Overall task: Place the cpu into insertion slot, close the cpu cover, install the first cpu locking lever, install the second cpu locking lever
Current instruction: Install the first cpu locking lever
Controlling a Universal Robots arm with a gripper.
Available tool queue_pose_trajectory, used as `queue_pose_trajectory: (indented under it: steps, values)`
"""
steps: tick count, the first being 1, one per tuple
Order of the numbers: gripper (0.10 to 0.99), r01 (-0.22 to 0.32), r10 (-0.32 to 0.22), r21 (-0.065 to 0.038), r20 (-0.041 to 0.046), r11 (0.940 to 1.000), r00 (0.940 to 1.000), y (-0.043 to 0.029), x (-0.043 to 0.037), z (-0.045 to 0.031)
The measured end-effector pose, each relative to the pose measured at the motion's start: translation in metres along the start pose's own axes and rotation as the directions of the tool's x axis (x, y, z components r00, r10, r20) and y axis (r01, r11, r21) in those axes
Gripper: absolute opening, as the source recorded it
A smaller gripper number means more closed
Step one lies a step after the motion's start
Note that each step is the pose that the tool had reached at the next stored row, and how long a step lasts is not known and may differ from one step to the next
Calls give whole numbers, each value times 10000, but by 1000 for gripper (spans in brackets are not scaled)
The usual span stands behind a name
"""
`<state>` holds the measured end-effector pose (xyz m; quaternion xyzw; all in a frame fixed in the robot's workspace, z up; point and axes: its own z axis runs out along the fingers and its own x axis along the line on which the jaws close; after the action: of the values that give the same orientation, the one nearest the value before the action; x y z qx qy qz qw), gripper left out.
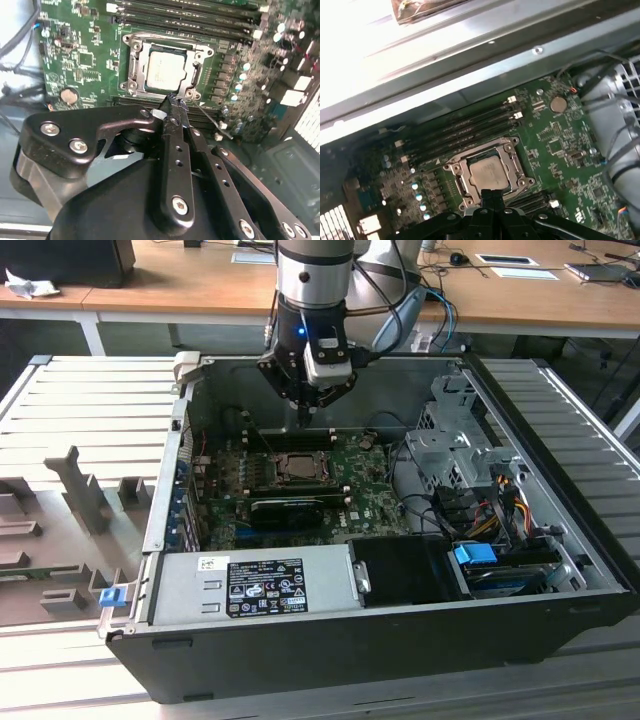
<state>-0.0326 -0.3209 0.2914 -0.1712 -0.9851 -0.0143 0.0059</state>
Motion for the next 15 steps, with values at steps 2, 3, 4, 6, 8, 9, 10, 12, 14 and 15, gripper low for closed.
queue_pose_trajectory:
  steps: [2, 3, 4, 6, 8, 9, 10, 12, 14, 15]
  values:
    - [106, 412, -412, 6, -11, 9992, 9992, 0, 0, 3]
    - [106, 598, -598, 9, -16, 9982, 9982, 0, 0, 5]
    - [106, 744, -744, 11, -20, 9972, 9972, 0, 0, 5]
    - [106, 996, -996, 14, -26, 9950, 9950, 0, 0, 6]
    - [106, 1291, -1291, 18, -35, 9916, 9916, 0, 0, 7]
    - [106, 1407, -1407, 19, -38, 9900, 9900, 0, -1, 8]
    - [106, 1518, -1517, 21, -41, 9884, 9884, 0, -2, 8]
    - [106, 1873, -1873, 25, -52, 9823, 9823, 1, -4, 9]
    - [106, 2217, -2217, 28, -61, 9751, 9751, 2, -5, 11]
    - [106, 2448, -2448, 30, -68, 9696, 9696, 2, -7, 13]
